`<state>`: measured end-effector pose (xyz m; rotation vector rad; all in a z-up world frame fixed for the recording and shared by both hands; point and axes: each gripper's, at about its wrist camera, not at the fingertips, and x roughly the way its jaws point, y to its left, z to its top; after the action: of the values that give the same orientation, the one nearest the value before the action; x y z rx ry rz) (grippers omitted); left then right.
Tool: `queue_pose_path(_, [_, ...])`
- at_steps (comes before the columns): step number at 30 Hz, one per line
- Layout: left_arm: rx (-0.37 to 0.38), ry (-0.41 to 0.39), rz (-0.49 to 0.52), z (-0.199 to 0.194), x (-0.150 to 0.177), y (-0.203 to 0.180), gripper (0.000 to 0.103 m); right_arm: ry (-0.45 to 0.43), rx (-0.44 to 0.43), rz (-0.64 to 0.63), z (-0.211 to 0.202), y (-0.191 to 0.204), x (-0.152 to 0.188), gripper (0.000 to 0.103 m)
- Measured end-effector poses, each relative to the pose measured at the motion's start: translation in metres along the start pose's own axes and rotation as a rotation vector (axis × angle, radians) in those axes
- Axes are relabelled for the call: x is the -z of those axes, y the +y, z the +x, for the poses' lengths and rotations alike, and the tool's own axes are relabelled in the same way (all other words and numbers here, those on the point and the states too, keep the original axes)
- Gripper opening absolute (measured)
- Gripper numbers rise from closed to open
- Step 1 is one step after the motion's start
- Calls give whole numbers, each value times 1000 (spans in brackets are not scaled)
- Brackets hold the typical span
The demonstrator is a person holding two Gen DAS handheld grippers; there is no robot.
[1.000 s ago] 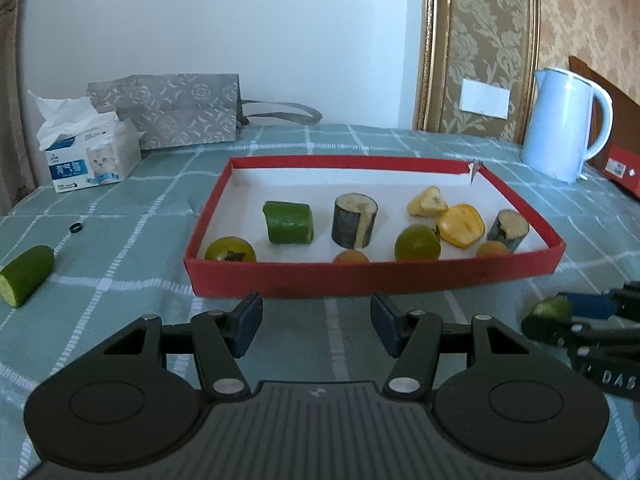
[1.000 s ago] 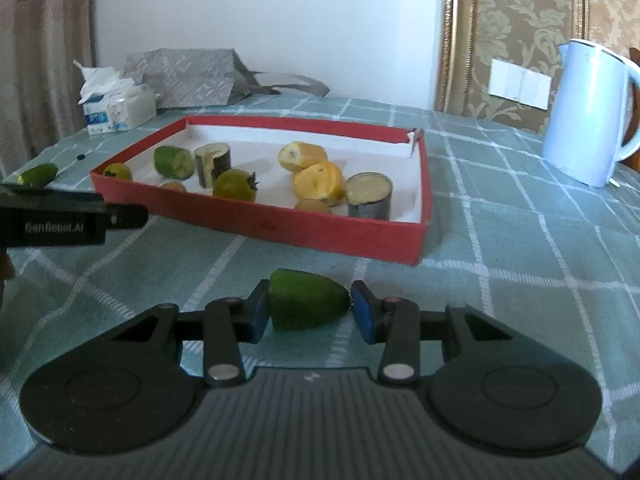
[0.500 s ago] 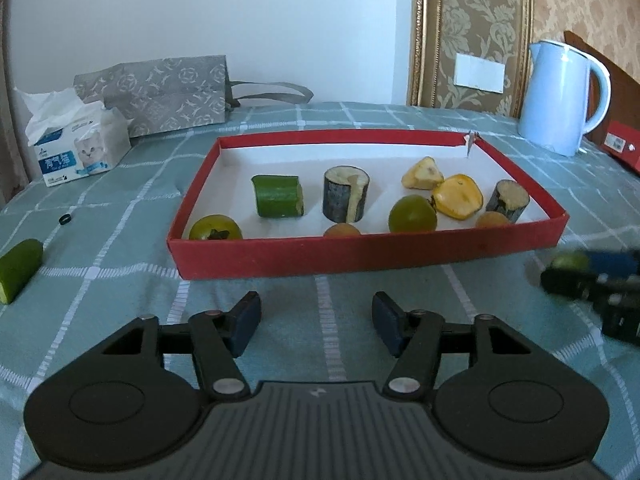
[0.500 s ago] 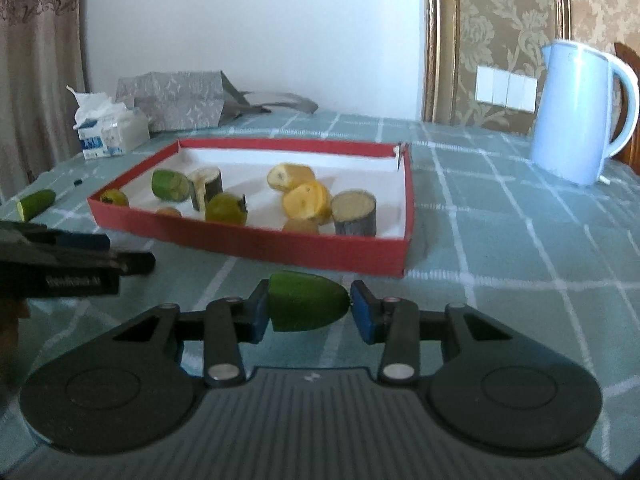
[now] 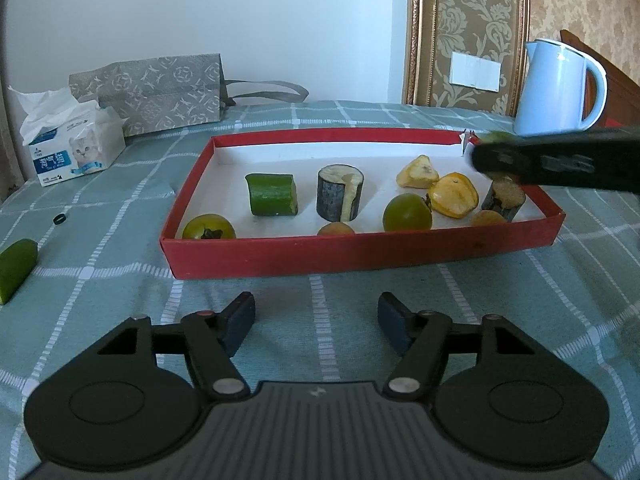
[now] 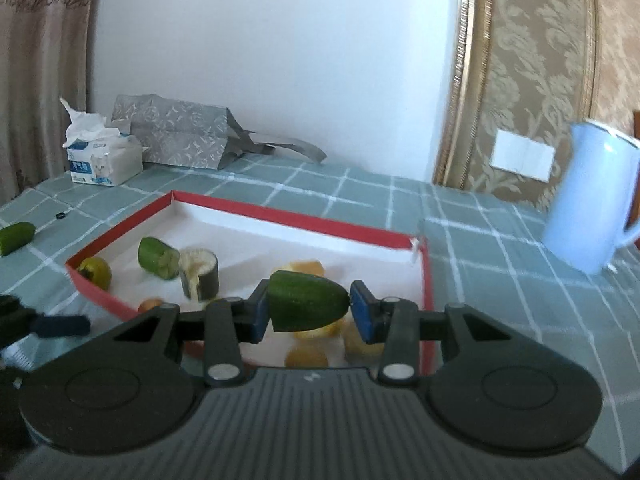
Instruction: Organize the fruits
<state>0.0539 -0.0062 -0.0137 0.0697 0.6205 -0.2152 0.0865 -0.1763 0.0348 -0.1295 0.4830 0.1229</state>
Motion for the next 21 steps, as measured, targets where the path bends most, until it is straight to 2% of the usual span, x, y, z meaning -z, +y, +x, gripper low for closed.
queue_pose_path(5, [8,1,-10,0,0,2,68,56,-2,-54,41,21,-8,40])
queue_pose_path(9, [17,2,-18,0,-1,3,71,67,-11,-29,51,21,-3,39])
queue_pose_path(10, [20,3,-18,0,-1,2,72,61,-10,-26,50,21,-2,43])
queue_pose_path(11, [20,3,-17,0,-1,2,72,48,1,-26,47,20,-2,55])
queue_pose_path(15, [17,4,-10,0,0,1,72,1,2,25,30,10,-3,62])
queue_pose_path(16, [15,3,-10,0,0,1,72,-11,7,43,24,7,-3,68])
queue_pose_path(17, [12,3,-9,0,0,1,73,-22,25,62,18,4,-1,79])
queue_pose_path(19, [6,-3,-15,-1,0,2,73,-39,64,86,7,2,3,91])
queue_pose_path(21, [9,-13,-25,-4,0,3,73,-50,83,107,-5,2,11,96])
